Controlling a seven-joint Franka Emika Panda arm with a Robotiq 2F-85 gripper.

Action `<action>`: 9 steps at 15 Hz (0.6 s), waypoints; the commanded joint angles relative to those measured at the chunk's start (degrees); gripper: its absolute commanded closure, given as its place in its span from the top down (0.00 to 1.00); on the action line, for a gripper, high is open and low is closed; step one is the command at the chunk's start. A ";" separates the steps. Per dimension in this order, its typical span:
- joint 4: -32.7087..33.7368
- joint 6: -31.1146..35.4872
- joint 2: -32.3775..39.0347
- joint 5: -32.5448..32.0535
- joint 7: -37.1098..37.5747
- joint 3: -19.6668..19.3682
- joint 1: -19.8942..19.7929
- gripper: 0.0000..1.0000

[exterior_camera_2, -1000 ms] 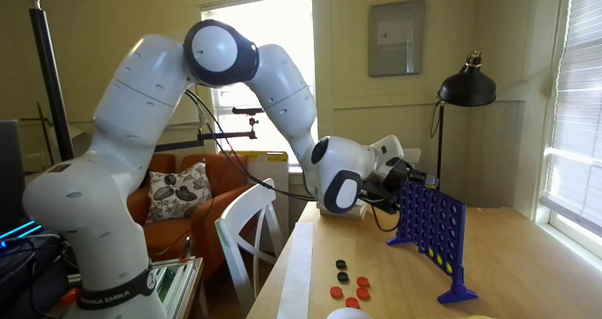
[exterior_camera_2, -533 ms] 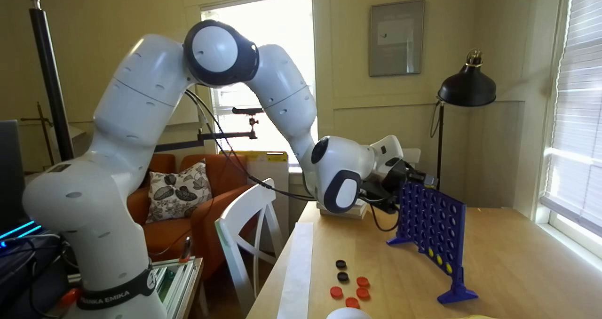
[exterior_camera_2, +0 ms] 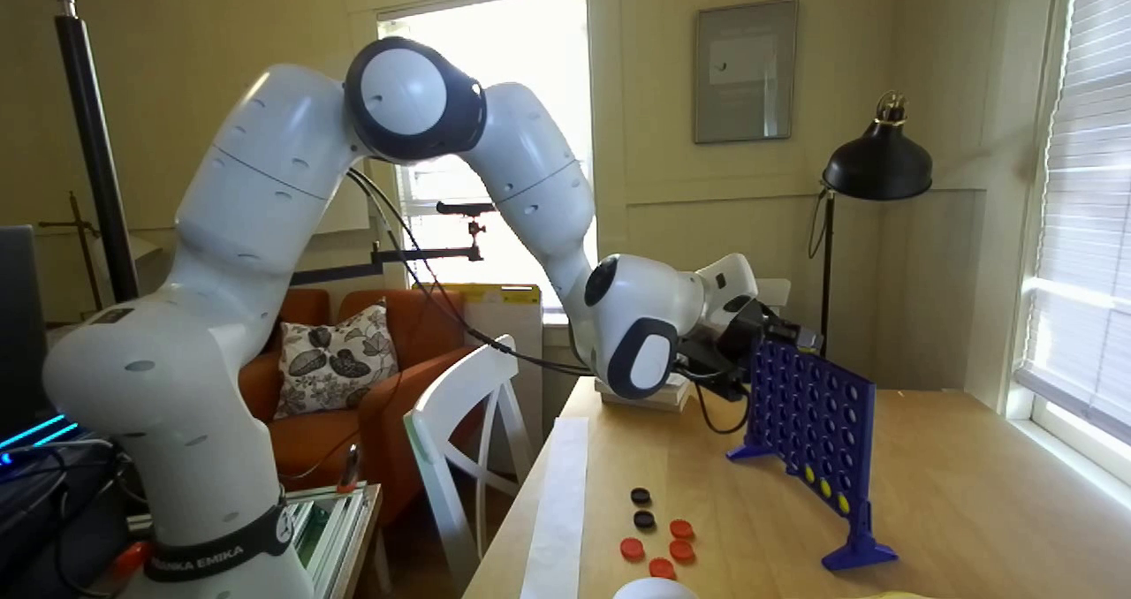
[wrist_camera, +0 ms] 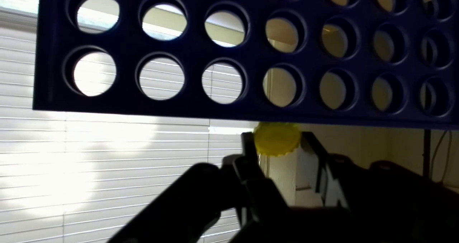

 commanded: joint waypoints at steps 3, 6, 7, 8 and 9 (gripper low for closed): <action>-0.92 -3.43 -1.86 3.49 -0.69 -0.70 1.69 0.11; -0.87 -5.08 -2.65 5.15 -1.19 -1.20 2.43 0.11; -0.86 -5.66 -2.97 5.95 -1.51 -1.48 2.82 0.11; -0.88 -6.22 -3.31 6.46 -1.63 -1.68 3.09 0.11; -0.90 -6.64 -3.65 7.13 -1.91 -1.97 3.46 0.11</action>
